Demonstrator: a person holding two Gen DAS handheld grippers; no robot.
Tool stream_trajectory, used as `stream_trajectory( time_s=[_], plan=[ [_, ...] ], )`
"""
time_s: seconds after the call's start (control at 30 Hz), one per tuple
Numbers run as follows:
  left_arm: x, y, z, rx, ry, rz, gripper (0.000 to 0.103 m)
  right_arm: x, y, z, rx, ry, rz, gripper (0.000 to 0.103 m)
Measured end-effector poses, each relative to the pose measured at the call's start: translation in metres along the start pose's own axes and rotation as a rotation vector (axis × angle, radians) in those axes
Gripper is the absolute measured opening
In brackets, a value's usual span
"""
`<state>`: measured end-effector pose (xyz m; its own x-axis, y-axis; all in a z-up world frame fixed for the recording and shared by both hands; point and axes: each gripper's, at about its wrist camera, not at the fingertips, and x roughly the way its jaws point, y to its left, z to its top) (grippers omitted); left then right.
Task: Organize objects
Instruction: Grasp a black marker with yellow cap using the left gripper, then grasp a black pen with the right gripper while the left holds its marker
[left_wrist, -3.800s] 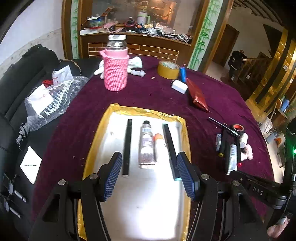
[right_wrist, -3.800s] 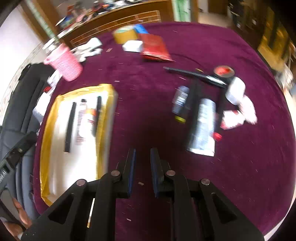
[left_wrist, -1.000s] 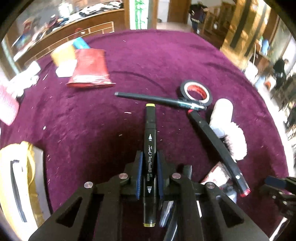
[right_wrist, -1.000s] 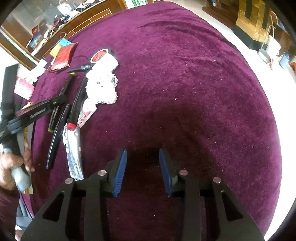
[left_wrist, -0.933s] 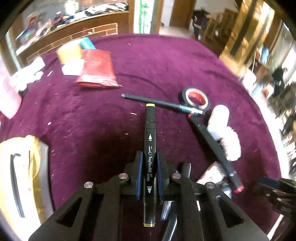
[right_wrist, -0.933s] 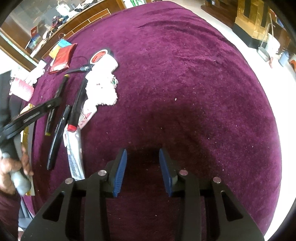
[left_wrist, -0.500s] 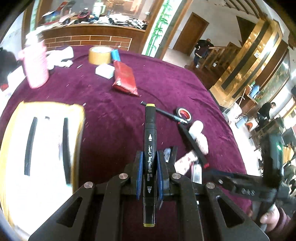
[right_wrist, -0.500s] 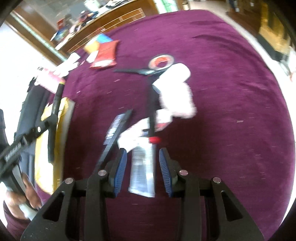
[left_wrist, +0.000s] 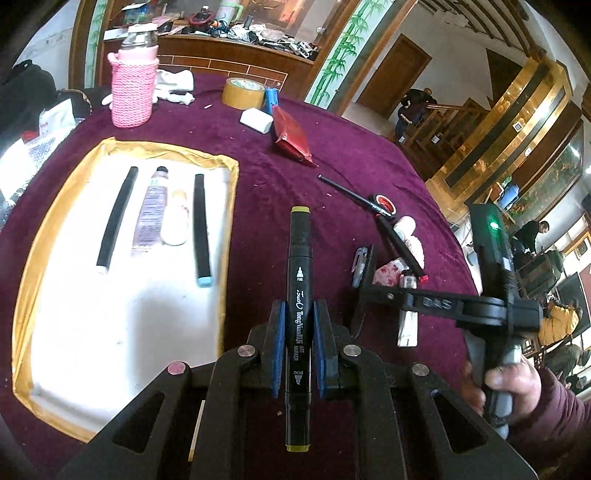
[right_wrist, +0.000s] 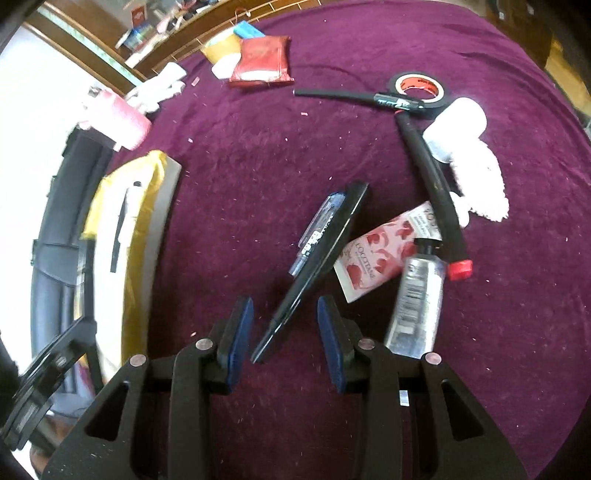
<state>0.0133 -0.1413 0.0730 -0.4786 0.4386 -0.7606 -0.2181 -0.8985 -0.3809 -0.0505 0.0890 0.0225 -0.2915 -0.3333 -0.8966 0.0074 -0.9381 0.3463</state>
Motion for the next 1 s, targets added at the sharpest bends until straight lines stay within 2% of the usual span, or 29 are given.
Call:
stream_trajectory(
  time_s=[0.03,0.07,0.13,0.3,0.6,0.73,0.83,0.9,1.0],
  plan=[
    [-0.002,0.002,-0.001,0.002,0.001,0.000,0.011,0.005,0.003,0.000,-0.001,-0.003,-0.034,0.032],
    [-0.004,0.005,-0.003,0.003,-0.001,0.000,0.011,0.006,0.003,0.001,0.003,-0.004,-0.055,0.024],
    [-0.008,0.009,-0.005,0.005,-0.002,0.001,0.011,0.010,0.002,0.000,0.024,-0.003,-0.075,0.017],
    [-0.015,0.021,-0.009,-0.003,0.004,-0.008,0.011,0.007,0.007,0.000,0.029,-0.029,-0.153,0.013],
    [-0.021,0.032,-0.009,0.008,0.010,-0.025,0.011,0.020,0.021,0.021,0.002,-0.059,-0.254,0.014],
    [-0.024,0.038,-0.007,0.009,0.004,-0.031,0.011,0.016,0.013,0.021,0.031,-0.055,-0.215,0.012],
    [-0.026,0.046,-0.006,-0.004,0.002,-0.034,0.011,0.010,0.003,0.018,0.094,-0.049,-0.139,0.011],
    [-0.027,0.051,-0.006,-0.014,-0.001,-0.033,0.011,0.004,-0.003,0.013,0.128,-0.051,-0.093,0.000],
    [-0.027,0.060,-0.005,-0.030,0.001,-0.030,0.011,-0.006,-0.006,0.008,0.170,-0.052,-0.023,0.000]
  ],
)
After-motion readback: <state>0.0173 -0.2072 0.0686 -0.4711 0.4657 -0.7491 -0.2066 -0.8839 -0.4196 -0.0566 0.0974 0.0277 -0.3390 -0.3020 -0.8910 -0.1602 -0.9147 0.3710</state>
